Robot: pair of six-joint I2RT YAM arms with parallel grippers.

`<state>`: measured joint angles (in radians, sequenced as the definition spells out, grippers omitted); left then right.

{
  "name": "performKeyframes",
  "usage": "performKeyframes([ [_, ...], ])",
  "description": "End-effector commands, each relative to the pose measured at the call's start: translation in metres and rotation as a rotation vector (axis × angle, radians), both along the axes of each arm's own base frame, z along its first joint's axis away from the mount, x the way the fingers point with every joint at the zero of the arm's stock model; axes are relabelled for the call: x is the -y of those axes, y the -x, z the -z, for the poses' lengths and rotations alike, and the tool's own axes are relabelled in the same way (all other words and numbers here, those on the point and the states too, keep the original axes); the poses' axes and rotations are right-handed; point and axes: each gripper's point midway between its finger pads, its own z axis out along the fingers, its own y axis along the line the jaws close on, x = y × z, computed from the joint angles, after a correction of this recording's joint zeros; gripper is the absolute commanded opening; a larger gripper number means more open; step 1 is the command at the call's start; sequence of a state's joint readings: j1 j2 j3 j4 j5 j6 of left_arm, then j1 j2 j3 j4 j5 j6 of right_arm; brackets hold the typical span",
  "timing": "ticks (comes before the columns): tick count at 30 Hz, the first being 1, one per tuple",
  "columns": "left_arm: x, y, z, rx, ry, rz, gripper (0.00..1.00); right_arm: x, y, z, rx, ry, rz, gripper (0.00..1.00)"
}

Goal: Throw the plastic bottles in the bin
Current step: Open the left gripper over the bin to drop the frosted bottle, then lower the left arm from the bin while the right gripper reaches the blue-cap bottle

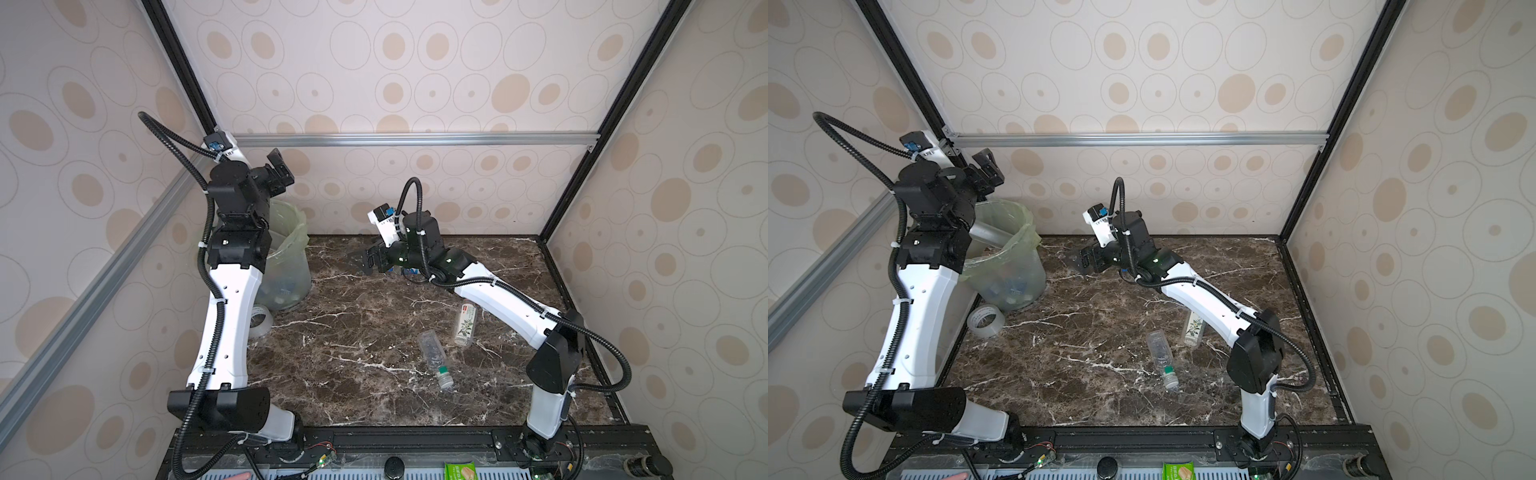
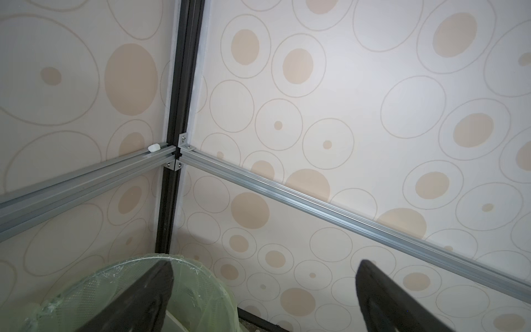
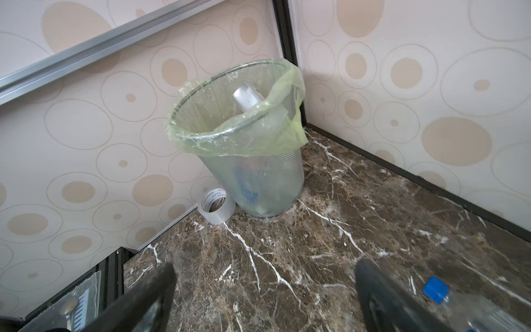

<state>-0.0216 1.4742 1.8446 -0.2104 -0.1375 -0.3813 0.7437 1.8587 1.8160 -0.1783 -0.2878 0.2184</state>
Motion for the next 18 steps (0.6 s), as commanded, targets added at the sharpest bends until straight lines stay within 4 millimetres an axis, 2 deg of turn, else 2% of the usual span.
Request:
performKeyframes([
  [1,0.028,0.001,-0.007,0.003,-0.011,0.060,0.99,0.037,-0.019,-0.009,-0.026,-0.016,0.113,1.00],
  [4,0.062,-0.005,0.006,-0.030,-0.016,0.126,0.99,0.068,-0.036,0.011,-0.083,0.051,0.209,1.00],
  [7,0.102,-0.010,0.030,-0.077,-0.002,0.215,0.99,0.102,-0.053,0.038,-0.151,0.124,0.311,1.00],
  [9,0.131,-0.013,0.050,-0.117,0.007,0.276,0.99,0.128,-0.063,0.063,-0.220,0.180,0.375,1.00],
  [14,0.204,-0.015,0.122,-0.259,0.026,0.427,0.99,0.188,-0.079,0.120,-0.390,0.296,0.514,1.00],
  [18,0.244,-0.010,0.173,-0.362,0.025,0.497,0.99,0.215,-0.086,0.151,-0.443,0.346,0.560,1.00],
])
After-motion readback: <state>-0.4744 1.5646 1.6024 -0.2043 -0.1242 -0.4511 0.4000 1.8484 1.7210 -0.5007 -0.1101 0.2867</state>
